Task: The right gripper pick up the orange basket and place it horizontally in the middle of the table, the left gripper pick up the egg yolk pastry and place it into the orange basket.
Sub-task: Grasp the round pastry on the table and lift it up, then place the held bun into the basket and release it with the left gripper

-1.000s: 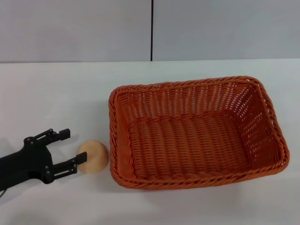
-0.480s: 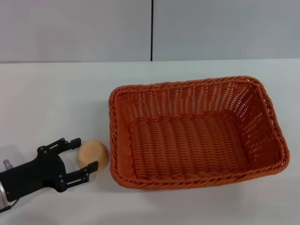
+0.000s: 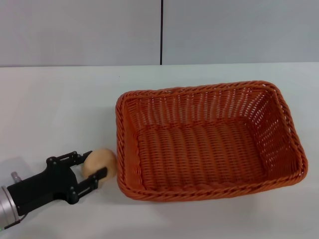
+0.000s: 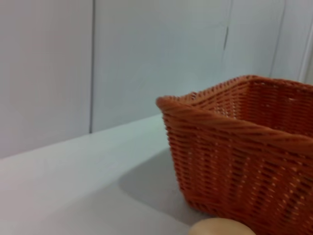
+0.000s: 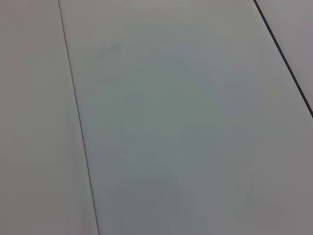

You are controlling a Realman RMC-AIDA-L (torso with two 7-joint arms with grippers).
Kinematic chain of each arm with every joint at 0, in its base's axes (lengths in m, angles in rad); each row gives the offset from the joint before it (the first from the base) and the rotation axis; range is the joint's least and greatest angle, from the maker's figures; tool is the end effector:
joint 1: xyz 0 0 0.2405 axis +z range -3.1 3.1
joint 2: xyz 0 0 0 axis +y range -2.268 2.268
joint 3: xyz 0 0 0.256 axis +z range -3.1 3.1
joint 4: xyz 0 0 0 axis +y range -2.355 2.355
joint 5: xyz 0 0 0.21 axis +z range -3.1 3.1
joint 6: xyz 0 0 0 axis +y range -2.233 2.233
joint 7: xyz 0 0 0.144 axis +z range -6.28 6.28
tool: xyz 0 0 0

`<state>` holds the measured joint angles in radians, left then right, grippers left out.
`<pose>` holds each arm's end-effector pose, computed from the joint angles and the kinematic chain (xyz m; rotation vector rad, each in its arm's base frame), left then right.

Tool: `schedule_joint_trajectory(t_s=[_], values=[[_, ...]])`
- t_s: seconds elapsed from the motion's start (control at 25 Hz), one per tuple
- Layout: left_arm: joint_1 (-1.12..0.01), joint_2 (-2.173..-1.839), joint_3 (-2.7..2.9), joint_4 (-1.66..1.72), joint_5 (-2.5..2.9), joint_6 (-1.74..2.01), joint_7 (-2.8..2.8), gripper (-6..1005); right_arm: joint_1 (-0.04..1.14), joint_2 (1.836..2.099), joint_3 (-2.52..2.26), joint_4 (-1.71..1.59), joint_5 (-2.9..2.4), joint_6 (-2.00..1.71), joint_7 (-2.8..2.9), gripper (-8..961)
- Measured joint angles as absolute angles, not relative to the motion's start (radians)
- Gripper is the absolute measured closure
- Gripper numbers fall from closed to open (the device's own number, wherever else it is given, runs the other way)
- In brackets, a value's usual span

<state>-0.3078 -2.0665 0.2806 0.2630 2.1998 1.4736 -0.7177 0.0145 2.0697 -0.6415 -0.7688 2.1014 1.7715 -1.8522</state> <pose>-0.3578 0.2239 -0.0424 -2.4973 -0.5805 -0.6317 0.3258 0.2084 0.1403 -1.7573 0.4572 1.3405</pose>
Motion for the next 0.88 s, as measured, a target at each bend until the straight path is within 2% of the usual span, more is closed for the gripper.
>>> schedule_joint_trajectory(t_s=[0.48,0.8,0.84,0.88], values=[[-0.265,-2.060,0.275,0.308,2.079,1.539,-0.712,670,0.018,2.069,-0.640,-0.751,2.101,1.770,-1.854,279],[-0.222,-2.056,0.223,0.365,1.972,1.629,-0.729,767,0.023,2.069,-0.640,-0.751,2.101,1.770,-1.854,279],[-0.205,-2.051,0.151,0.393,1.922,1.792,-0.749,776,0.025,2.069,-0.640,-0.751,2.101,1.770,-1.854,279],[-0.205,-2.051,0.151,0.393,1.922,1.792,-0.749,785,0.027,2.069,-0.640,-0.751,2.101,1.771,-1.855,279]])
